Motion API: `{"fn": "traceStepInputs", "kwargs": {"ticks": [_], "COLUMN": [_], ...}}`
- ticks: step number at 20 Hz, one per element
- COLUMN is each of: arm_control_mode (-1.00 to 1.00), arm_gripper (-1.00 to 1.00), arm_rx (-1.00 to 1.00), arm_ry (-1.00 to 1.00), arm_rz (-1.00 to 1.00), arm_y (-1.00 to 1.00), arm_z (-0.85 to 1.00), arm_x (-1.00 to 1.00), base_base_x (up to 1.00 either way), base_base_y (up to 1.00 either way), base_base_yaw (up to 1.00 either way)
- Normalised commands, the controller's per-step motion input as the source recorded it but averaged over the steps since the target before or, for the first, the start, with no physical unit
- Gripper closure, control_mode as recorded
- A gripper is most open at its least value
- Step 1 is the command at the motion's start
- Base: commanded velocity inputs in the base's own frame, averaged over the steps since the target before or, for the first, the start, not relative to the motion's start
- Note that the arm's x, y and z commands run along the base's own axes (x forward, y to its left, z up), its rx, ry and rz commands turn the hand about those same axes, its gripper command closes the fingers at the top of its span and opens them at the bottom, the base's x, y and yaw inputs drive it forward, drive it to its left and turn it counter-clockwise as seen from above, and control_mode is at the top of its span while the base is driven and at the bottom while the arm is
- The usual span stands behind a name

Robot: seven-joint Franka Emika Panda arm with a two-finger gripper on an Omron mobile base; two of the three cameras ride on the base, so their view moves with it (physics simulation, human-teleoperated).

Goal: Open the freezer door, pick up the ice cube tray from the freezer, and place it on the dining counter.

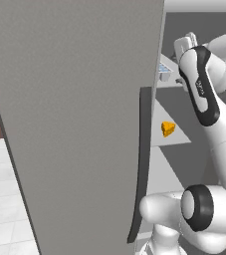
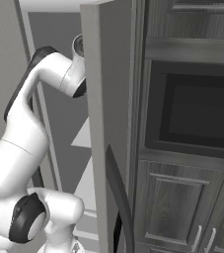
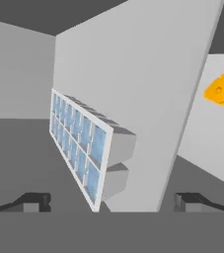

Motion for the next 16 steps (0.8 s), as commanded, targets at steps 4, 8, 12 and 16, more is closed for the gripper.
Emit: {"fn": "traceStepInputs", "kwargs": {"ticks": [4,8,12,16], "arm_control_mode": [-1.00,-1.00,-1.00,-1.00], "arm_gripper": [-1.00,-1.00,-1.00,-1.00], "arm_rx": [0.00,0.00,0.00,0.00], "arm_ry": [0.00,0.00,0.00,0.00], "arm_rz": [0.00,0.00,0.00,0.00], "arm_y": [0.00,0.00,0.00,0.00], "arm_z": [-0.25,-0.20,-0.10,-0.04], "arm_x": [0.25,0.28,0.34,0.36], "base_base_x": [0.00,0.00,0.00,0.00], "base_base_y": [0.00,0.00,0.00,0.00], "base_base_yaw": [0.00,0.00,0.00,0.00]}}
